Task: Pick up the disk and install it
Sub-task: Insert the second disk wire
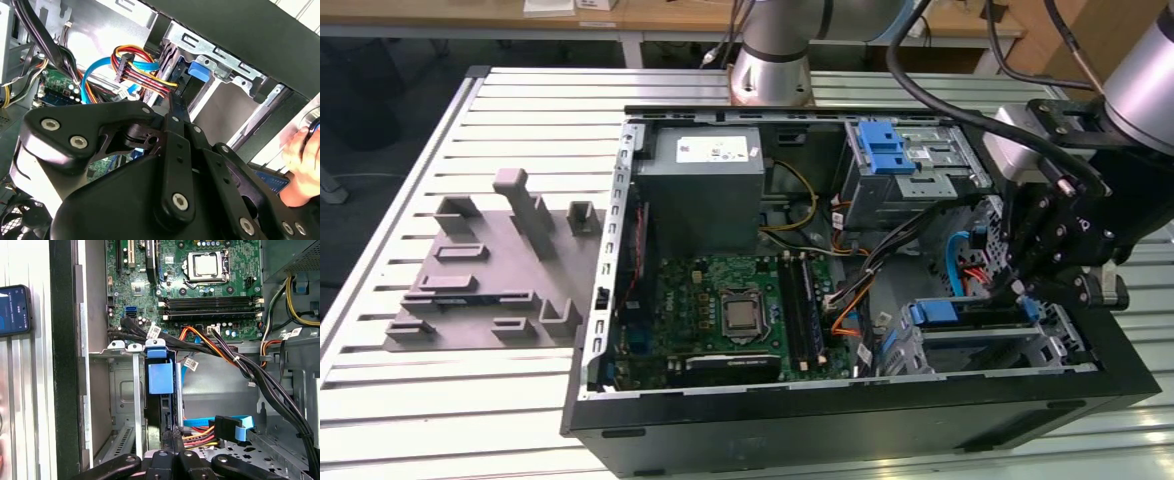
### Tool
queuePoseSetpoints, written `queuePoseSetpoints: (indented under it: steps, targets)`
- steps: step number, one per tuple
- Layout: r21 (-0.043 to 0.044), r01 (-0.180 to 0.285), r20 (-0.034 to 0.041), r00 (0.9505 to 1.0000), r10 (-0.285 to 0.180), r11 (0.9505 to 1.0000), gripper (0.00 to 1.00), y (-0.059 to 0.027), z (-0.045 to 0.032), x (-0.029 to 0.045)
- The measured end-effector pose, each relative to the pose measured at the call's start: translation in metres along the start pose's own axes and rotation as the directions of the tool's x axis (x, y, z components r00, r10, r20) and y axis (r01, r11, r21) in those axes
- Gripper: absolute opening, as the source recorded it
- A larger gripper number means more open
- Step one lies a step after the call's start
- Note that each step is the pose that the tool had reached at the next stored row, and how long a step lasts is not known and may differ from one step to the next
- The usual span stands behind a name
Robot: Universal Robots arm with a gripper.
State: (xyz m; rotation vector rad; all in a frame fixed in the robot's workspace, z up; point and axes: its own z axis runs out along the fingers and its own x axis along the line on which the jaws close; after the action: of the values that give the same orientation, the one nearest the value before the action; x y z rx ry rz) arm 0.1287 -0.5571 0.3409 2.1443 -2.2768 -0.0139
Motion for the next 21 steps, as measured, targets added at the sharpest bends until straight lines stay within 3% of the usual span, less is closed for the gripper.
queuePoseSetpoints:
  steps: [9,16,21]
  targets:
    - [0.0001,0.000,-0.0003,1.0000,0.000,1.0000,0.11,0.0066,-0.0006,0.0004]
    - [0.0001,0.000,0.0000,1.0000,0.000,1.0000,0.11,0.0068,-0.0111,0.0004]
    - [0.0001,0.000,0.0002,1.0000,0.000,1.0000,0.11,0.0110,-0.0125,0.0007]
